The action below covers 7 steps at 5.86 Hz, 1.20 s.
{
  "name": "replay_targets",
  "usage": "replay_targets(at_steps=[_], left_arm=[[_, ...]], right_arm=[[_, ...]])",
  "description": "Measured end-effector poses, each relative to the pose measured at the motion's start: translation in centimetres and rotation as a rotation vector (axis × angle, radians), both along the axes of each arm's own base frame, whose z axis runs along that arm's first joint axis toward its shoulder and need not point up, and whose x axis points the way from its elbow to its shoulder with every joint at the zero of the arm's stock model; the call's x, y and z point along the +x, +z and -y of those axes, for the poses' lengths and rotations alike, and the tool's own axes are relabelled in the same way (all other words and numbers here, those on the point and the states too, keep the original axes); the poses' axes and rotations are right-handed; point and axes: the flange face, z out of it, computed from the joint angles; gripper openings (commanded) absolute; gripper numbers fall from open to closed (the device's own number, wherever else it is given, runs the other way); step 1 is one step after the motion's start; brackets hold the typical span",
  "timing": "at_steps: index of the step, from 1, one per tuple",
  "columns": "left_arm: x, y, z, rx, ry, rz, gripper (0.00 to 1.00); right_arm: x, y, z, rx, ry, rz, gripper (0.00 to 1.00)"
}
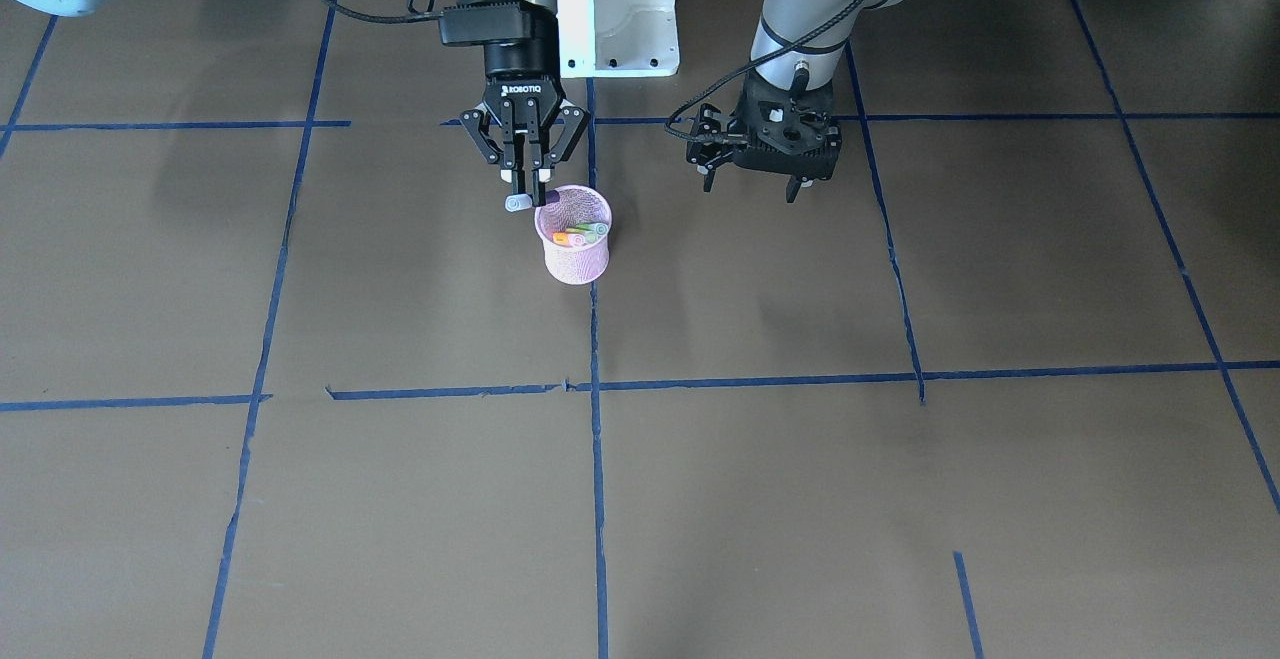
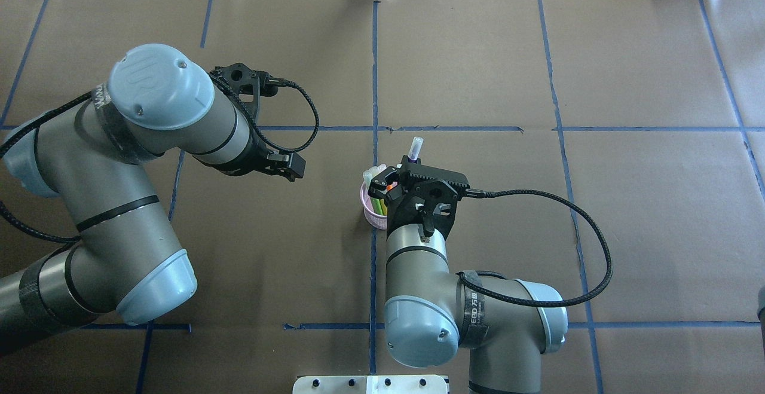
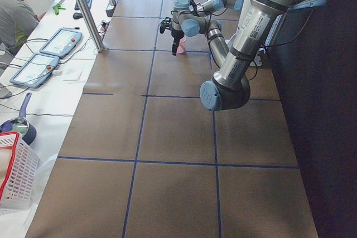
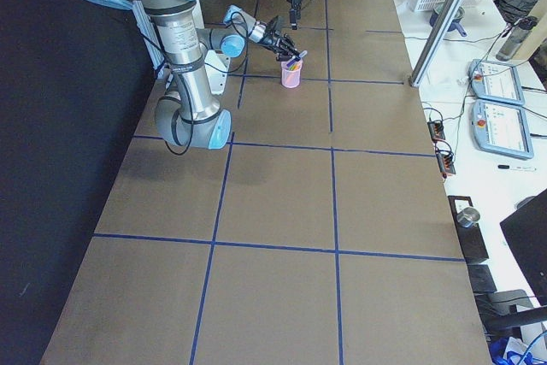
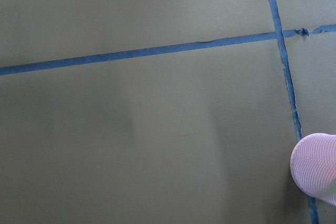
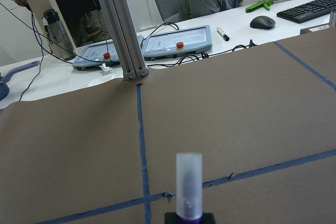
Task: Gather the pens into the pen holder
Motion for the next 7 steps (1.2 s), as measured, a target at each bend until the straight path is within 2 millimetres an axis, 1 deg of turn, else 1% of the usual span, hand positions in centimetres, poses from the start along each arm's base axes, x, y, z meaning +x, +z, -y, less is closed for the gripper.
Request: replay_targets(at_steps=[1, 2, 4, 5, 6, 7], left_arm=[[0.0, -0.1, 0.0, 0.001, 0.000, -0.002, 1.00], [-0.1, -0.2, 0.0, 0.002, 0.000, -0.003, 1.00], [-0.1, -0.2, -0.1, 0.003, 0.000, -0.005, 1.00], [-0.1, -0.3, -0.1, 0.004, 0.000, -0.005, 1.00], [-0.1, -0.3, -0.1, 0.004, 0.000, -0.005, 1.00], [-0.2, -0.3, -0.1, 0.004, 0.000, -0.006, 1.00]], right_arm=[[-0.5, -0.2, -0.2, 0.004, 0.003, 0.007, 0.99], [-0.7, -0.8, -0.2, 0.004, 0.001, 0.031, 1.00], [-1.1, -1.2, -0.3, -0.042, -0.067, 0.053, 1.00], [-0.3, -1.6, 0.3, -0.080, -0.127, 0.060, 1.00], [1.7, -2.4, 2.0, -0.149, -0.212, 0.090, 1.00], [4.5, -3.1, 4.2, -0.238, -0.315, 0.124, 1.00]])
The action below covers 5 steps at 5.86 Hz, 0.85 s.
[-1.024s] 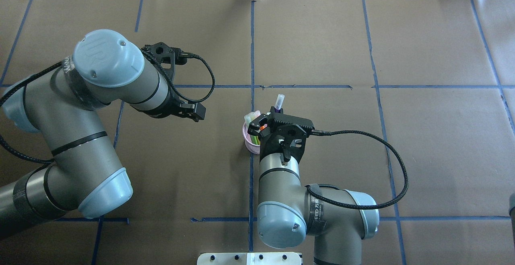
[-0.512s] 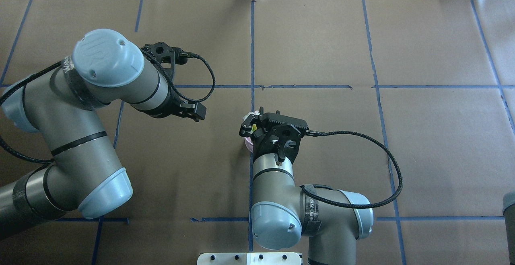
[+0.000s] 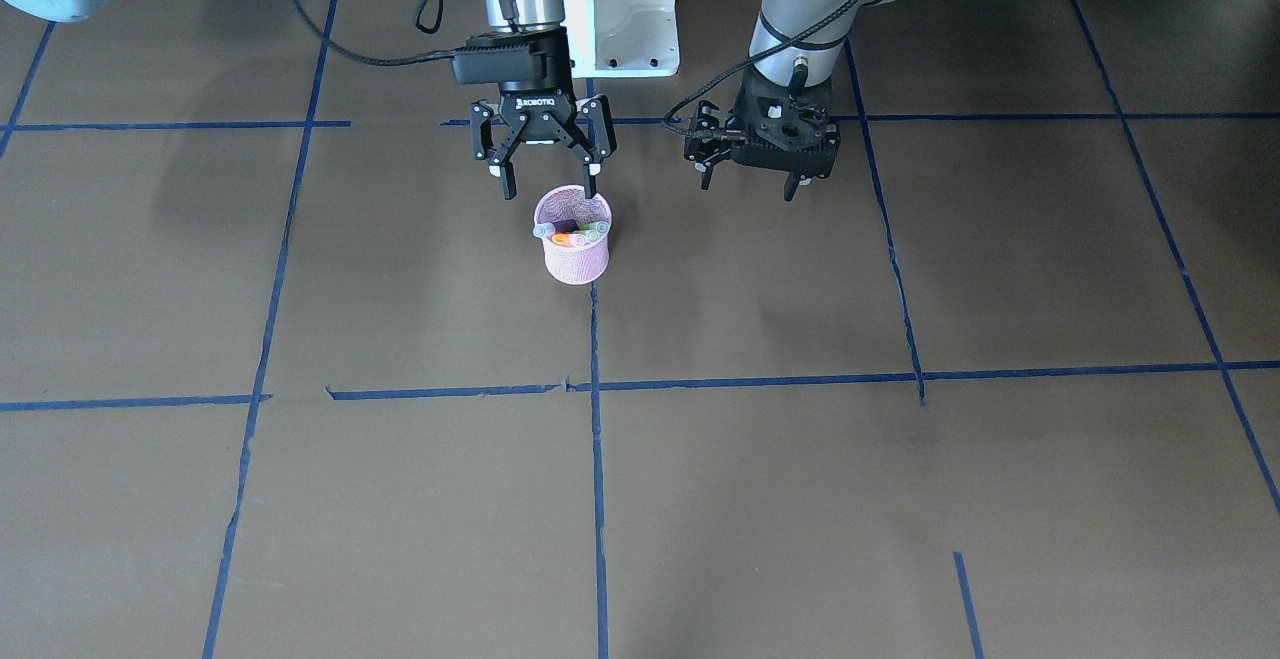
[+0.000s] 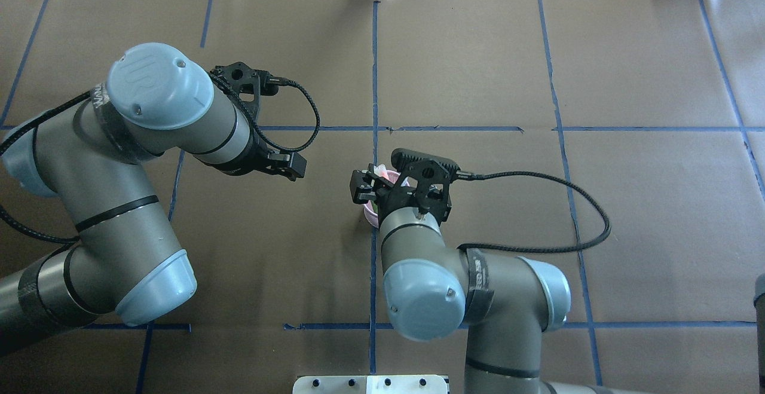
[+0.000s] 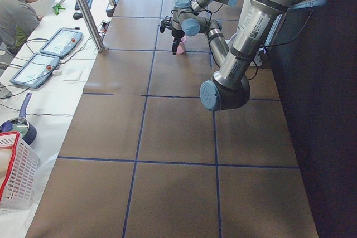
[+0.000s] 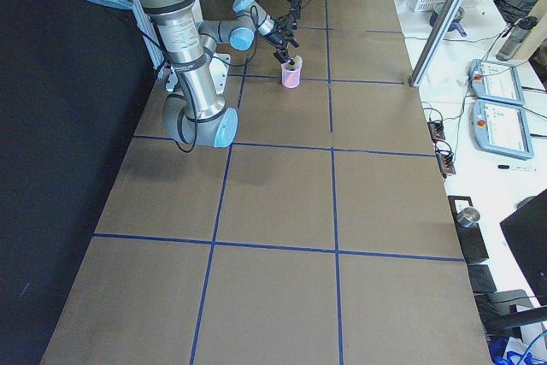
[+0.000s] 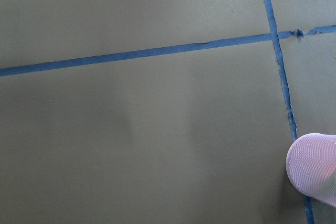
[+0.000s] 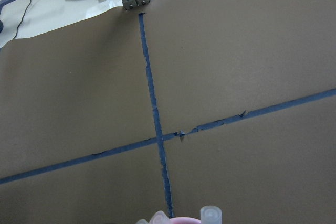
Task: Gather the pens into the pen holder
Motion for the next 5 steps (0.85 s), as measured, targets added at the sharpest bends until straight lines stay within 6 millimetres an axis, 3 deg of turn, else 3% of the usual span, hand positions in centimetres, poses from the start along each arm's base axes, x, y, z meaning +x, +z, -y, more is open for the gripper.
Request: replay_targets(at_steps=[2, 3, 4, 5], left_arm=[[-1.0, 0.0, 0.7, -0.014, -0.007, -0.005, 1.00], [-2.8, 0.8, 1.9, -0.029, 0.009, -0.008, 1.00], [-5.6, 2.7, 3.4, -0.018, 0.048, 0.002, 1.00], [-9.3, 5.8, 5.0, 0.007, 0.095, 0.022, 1.00]], right_arm=[[5.2, 0.7, 4.6, -0.109, -0.225, -0.056, 1.00], [7.9, 2.1, 6.8, -0.132, -0.335, -0.098, 1.00], [11.3, 4.3, 8.7, -0.125, -0.433, -0.136, 1.00], [16.0, 7.8, 10.5, -0.101, -0.525, -0.176, 1.00]])
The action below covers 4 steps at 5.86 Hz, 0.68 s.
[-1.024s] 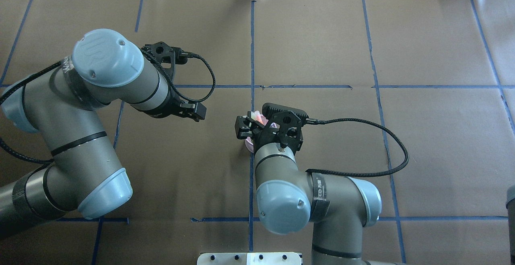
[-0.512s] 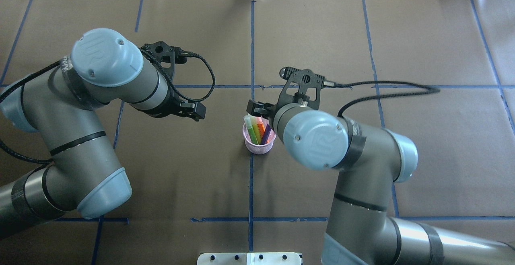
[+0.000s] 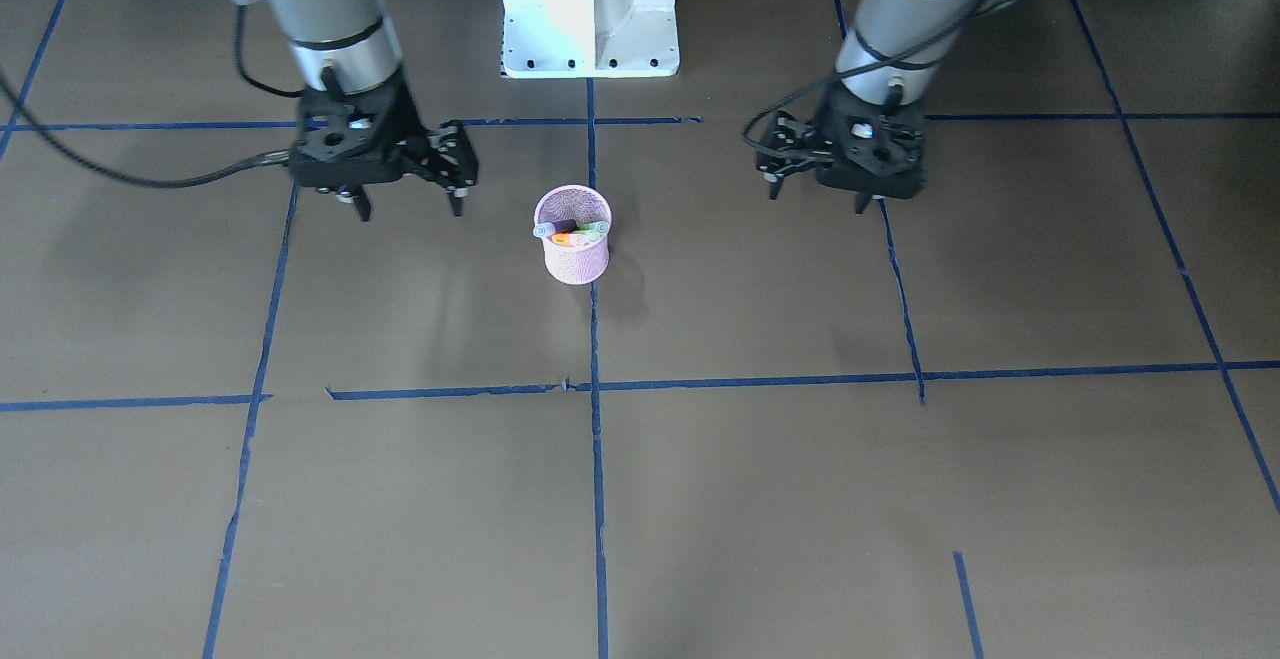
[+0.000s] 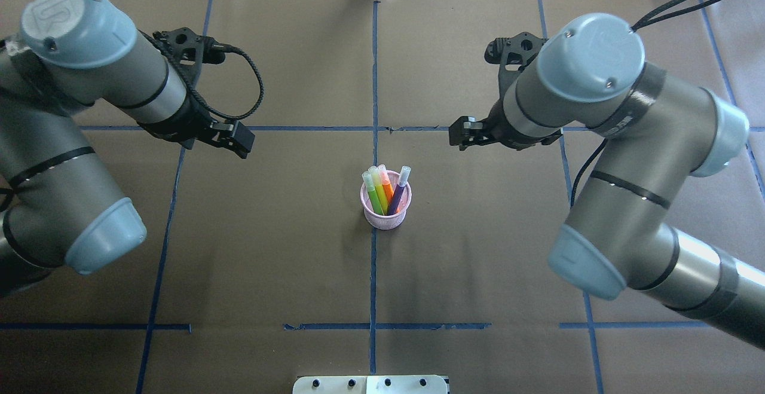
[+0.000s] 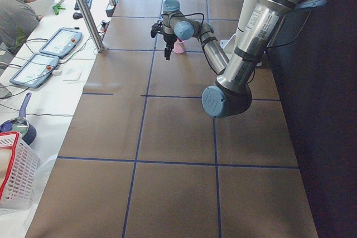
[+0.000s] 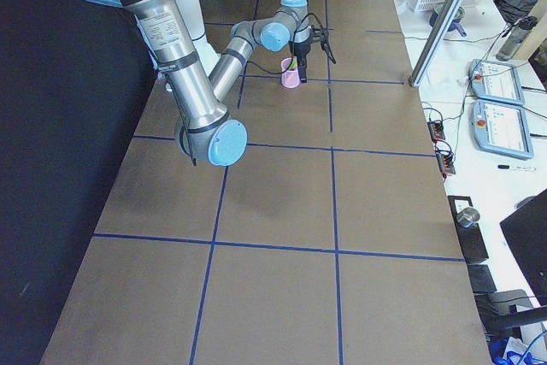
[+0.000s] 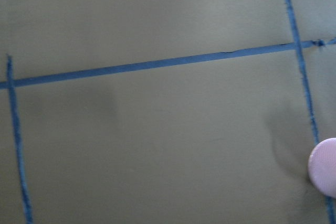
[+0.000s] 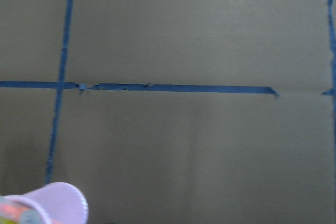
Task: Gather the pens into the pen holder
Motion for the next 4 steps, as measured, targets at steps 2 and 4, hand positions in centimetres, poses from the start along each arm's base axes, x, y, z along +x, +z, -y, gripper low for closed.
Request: replay_targets(at_steps=[2, 4], left_arm=[[-9.9, 8.1, 2.9, 0.078, 0.121, 0.034, 1.00], [-19.5, 15.5, 3.1, 0.091, 0.136, 0.065, 1.00]], right_arm=[[12.2, 9.7, 3.2, 0.077, -0.185, -0.066, 1.00], [24.3, 20.8, 4.6, 0.134, -0.333, -0.111, 1.00]])
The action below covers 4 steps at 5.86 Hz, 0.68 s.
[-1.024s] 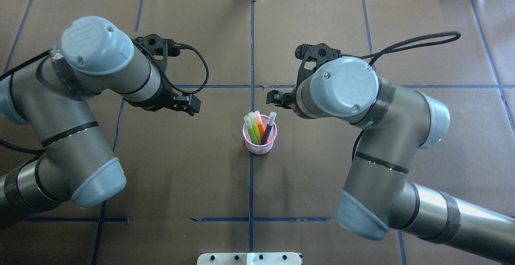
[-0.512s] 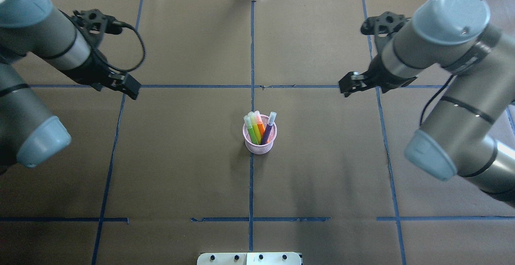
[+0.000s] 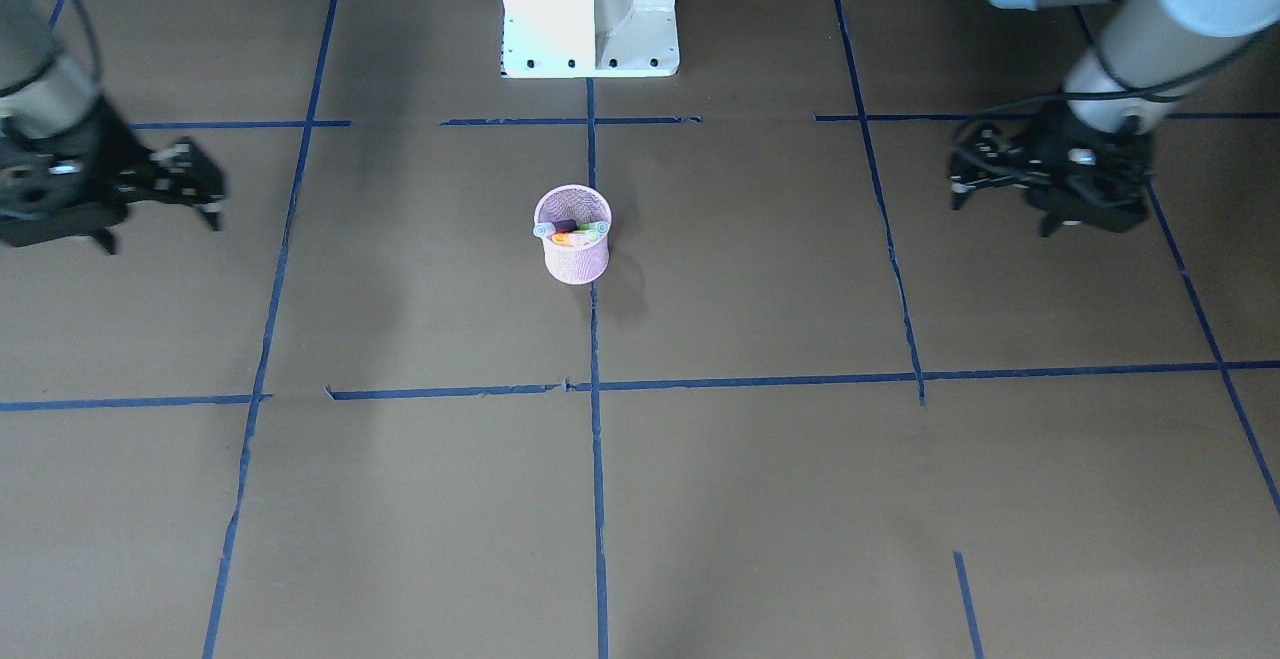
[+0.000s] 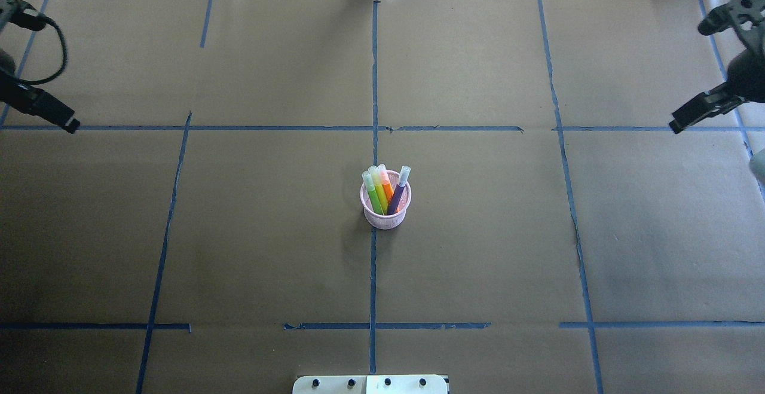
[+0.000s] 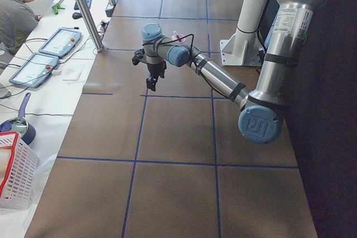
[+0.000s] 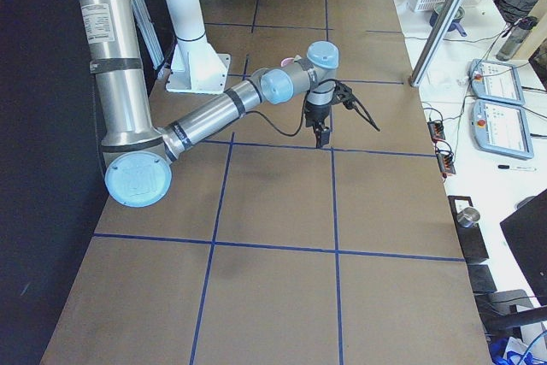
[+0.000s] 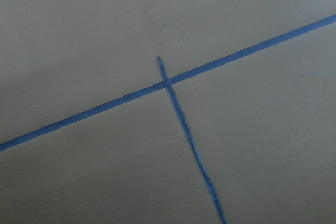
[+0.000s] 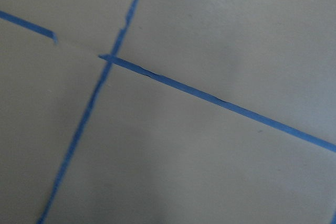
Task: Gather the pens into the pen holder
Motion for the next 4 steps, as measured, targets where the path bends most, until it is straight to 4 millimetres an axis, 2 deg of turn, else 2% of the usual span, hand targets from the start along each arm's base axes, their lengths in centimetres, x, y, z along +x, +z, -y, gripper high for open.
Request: replay_targets(at_steps=[1, 2, 3, 4], left_arm=[[-4.7, 3.7, -0.4, -0.004, -0.016, 0.024, 1.00], [-8.9, 7.8, -0.6, -0.029, -0.035, 0.048, 1.00], [-13.0, 12.3, -0.9, -0.079, -0.072, 0.066, 1.00], [-16.8, 16.2, -1.6, -0.136, -0.123, 0.075, 1.00]], right_arm=[[5.0, 5.1, -0.3, 0.015, -0.050, -0.017, 1.00], [9.9, 9.7, -2.0, 0.001, -0.059, -0.012, 1.00], [14.1, 13.5, -5.1, -0.055, -0.012, 0.007, 1.00], [17.2, 16.8, -8.4, -0.137, 0.064, 0.023, 1.00]])
